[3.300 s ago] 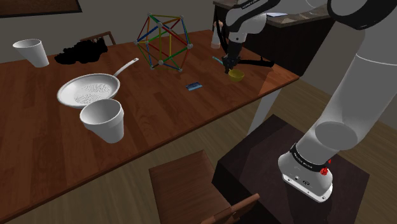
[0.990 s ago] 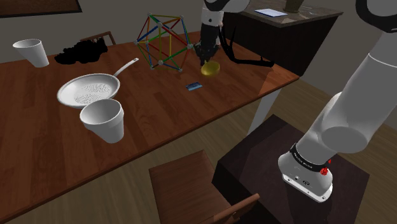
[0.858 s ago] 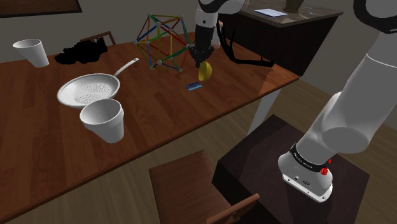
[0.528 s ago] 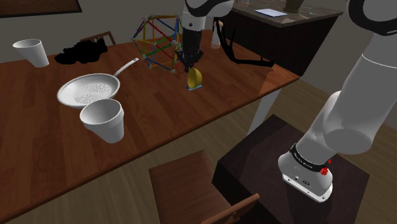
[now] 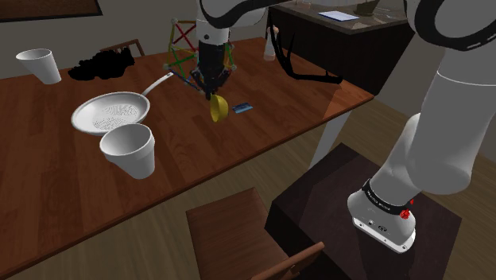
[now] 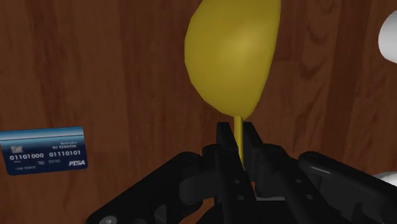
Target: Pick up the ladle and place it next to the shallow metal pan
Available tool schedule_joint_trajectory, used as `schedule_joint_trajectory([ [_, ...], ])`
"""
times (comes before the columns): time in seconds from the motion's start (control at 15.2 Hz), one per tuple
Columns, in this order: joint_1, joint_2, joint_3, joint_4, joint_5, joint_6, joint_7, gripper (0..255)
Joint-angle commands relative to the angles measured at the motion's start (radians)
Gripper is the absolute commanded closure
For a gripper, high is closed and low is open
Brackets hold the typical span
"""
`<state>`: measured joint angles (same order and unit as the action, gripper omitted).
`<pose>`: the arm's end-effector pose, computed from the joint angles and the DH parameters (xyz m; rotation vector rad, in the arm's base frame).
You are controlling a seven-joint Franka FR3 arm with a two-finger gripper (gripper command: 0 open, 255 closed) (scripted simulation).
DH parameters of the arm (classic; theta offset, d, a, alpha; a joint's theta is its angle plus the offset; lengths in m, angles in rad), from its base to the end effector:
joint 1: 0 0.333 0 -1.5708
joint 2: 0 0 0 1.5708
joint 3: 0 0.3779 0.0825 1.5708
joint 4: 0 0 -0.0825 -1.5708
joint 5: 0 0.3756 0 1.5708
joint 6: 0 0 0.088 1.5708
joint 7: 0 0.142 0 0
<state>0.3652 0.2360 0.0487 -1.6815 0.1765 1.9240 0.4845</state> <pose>0.5791 0.2712 0.4915 -2.9708 0.1973 0.1061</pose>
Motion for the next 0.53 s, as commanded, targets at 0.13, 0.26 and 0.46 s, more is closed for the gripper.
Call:
schedule_joint_trajectory([
  [0.13,0.052,0.080,0.027,0.113,-0.016,-0.018,0.087,255],
  [0.26,0.079,0.127,0.038,0.180,-0.025,-0.031,0.129,255],
  [0.46,0.121,0.207,0.052,0.296,-0.041,-0.059,0.189,255],
])
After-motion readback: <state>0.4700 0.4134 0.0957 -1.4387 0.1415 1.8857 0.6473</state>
